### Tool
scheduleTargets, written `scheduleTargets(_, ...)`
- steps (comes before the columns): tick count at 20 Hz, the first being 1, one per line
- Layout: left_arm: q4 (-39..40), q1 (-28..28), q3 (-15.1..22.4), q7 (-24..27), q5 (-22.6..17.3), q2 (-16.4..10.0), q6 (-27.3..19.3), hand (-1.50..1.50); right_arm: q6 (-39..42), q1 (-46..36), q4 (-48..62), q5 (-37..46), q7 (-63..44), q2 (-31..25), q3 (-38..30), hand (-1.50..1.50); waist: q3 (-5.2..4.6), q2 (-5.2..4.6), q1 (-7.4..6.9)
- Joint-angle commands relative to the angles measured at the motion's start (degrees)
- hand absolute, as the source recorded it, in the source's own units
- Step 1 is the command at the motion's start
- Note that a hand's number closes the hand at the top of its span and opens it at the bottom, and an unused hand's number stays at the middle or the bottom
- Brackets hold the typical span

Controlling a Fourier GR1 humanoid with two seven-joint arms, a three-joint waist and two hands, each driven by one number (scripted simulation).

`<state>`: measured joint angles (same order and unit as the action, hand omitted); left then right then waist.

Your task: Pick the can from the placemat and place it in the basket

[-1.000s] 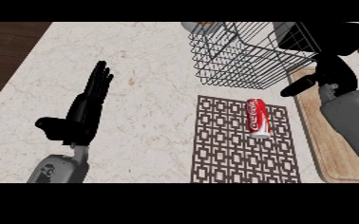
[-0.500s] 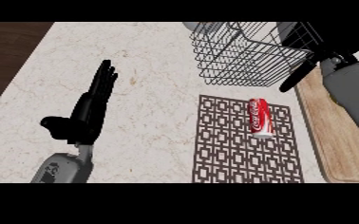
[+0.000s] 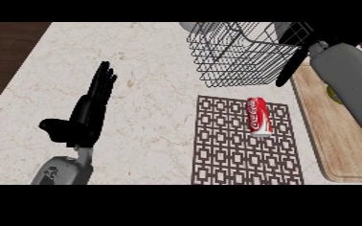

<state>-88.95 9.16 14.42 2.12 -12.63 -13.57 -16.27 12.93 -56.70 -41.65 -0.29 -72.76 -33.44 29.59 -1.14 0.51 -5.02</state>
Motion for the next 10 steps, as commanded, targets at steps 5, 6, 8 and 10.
scheduleTargets(5,-1.76,-2.38,-1.17,-0.81,-0.22,-0.60,-0.83,0.00,8.54,-9.46,12.36,-2.84,-12.52,10.75,2.92,-1.50,0.84,-0.42,1.57)
scheduleTargets(6,-2.10,-2.18,-1.67,-1.35,0.49,-0.68,-2.21,0.00,8.51,-8.83,11.93,-3.00,-12.52,12.31,3.77,-1.50,0.86,0.06,2.70)
scheduleTargets(8,-3.65,-3.16,-1.14,-1.43,0.65,-0.16,-2.60,0.00,8.40,-10.15,13.68,-3.63,-12.52,13.52,3.45,-1.50,0.95,0.07,3.10)
scheduleTargets(10,-2.59,-4.87,-3.29,1.23,-0.61,-1.48,-0.81,0.00,6.14,-11.67,15.76,-3.53,-12.53,15.70,3.51,-1.50,0.91,-0.09,3.23)
